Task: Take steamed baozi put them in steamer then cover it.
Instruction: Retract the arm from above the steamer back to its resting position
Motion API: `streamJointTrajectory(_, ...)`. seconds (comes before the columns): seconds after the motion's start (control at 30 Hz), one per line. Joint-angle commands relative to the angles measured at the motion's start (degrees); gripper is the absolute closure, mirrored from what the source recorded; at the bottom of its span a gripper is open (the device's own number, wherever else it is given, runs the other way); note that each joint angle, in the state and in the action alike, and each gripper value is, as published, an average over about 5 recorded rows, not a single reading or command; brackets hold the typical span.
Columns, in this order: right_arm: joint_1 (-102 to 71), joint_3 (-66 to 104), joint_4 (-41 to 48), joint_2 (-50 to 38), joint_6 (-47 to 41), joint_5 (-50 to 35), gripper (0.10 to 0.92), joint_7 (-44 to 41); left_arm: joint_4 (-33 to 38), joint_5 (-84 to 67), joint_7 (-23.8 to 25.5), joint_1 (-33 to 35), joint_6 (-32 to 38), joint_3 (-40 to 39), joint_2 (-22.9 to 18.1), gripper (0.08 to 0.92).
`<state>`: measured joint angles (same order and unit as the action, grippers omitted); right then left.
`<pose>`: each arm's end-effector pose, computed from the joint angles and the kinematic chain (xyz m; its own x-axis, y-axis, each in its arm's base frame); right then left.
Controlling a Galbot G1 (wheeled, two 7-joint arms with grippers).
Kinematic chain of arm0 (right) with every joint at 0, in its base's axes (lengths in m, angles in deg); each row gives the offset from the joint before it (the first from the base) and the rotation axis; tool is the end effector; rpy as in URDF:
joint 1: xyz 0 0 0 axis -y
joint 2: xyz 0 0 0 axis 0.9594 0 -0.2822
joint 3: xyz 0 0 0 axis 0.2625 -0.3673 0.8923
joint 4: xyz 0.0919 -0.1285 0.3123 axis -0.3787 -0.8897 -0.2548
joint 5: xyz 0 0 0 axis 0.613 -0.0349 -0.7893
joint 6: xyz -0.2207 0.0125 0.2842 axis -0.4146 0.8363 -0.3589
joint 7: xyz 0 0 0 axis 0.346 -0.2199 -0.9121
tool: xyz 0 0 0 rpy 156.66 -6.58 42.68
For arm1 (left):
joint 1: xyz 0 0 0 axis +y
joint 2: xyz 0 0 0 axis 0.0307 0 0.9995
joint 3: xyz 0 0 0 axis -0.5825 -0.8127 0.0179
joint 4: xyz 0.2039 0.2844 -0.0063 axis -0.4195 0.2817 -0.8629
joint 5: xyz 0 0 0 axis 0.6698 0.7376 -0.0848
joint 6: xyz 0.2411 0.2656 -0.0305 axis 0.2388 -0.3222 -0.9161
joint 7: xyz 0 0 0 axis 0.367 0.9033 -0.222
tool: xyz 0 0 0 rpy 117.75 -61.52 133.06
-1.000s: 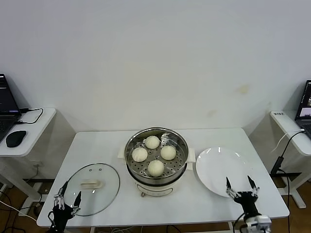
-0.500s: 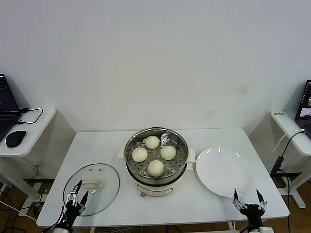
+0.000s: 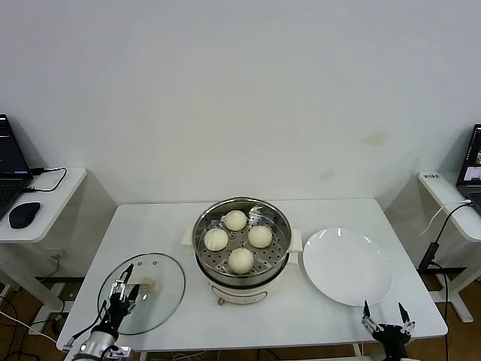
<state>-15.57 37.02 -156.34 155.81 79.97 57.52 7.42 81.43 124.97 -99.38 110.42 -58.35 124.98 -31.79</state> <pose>0.1295 -0.1359 -0.4245 -0.9509 0.2313 0.2057 0.2015 0.9670 -0.1561 0.2130 0.1718 -0.4259 -0.9895 0.0914 0.1124 0.1077 -0.0548 0.9927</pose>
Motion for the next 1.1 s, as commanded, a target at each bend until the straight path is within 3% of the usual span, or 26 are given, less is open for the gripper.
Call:
streamJointTrajectory(0.03,-0.17,0.15,0.25,0.47,0.12,0.41,0.203,0.17,-4.11,0.52,1.06,-6.53,-0.61,-1.45,0.37,0.177)
streamJointTrajectory(0.33,-0.03,0.01,0.39,0.77,0.2,0.85,0.203,-0.09,-6.53,-0.6,1.12,-8.01,-0.48,-2.05,0.23,0.177)
streamJointTrajectory(0.43,0.12,-0.04,0.41,0.83,0.16,0.88,0.203,-0.15,-6.96,-1.05,1.39,-7.96,-0.46,-2.11,0.37,0.213)
streamJointTrajectory(0.77,0.25,-0.4,0.06,1.09,0.26,1.49,0.203,-0.29,-7.01,-3.0,0.0,-7.05,0.46,-2.16,0.44,0.493)
streamJointTrajectory(1.1,-0.31,-1.41,-0.87,1.28,0.91,2.35,0.203,-0.61,-0.17,-5.05,-1.29,-3.1,-0.63,-0.38,1.93,0.787)
